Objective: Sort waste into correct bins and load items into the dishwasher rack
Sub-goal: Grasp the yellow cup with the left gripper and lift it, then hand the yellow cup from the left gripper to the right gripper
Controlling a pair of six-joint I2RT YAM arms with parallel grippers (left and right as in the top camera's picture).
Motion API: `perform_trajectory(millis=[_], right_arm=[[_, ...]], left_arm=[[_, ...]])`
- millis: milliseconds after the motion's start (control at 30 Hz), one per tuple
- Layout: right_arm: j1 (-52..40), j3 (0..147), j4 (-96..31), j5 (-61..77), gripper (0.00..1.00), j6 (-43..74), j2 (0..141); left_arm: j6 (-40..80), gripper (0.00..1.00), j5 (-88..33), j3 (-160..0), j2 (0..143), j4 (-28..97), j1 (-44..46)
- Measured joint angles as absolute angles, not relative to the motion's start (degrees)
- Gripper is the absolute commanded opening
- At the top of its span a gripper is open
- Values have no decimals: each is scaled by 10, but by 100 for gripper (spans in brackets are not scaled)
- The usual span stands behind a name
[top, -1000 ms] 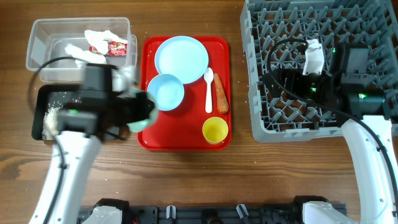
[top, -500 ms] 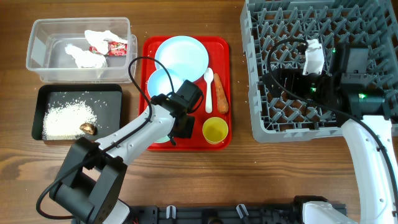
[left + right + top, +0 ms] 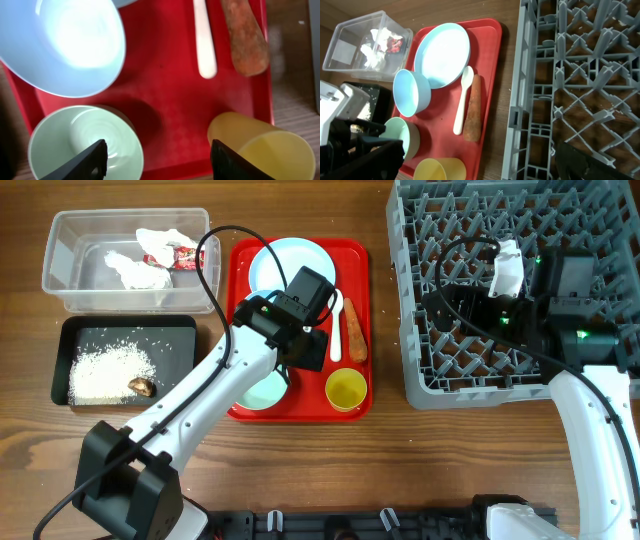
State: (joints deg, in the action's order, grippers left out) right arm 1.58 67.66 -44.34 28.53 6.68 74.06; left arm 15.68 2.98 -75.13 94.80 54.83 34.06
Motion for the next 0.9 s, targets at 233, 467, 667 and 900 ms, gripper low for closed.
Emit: perform_trajectory(millis=[233,467,667,900], right_arm=[[16,677,-443,285,100,69,741],[16,677,-443,285,100,69,741],[16,677,-443,285,100,69,741],[16,677,-443,289,100,69,741]], left_arm=[[91,56,-62,-751,954,544,400],[98,7,-69,-751,1044,526,416],[130,4,-71,-751,1051,510,411],[148,4,-213,-771,941,489,253]])
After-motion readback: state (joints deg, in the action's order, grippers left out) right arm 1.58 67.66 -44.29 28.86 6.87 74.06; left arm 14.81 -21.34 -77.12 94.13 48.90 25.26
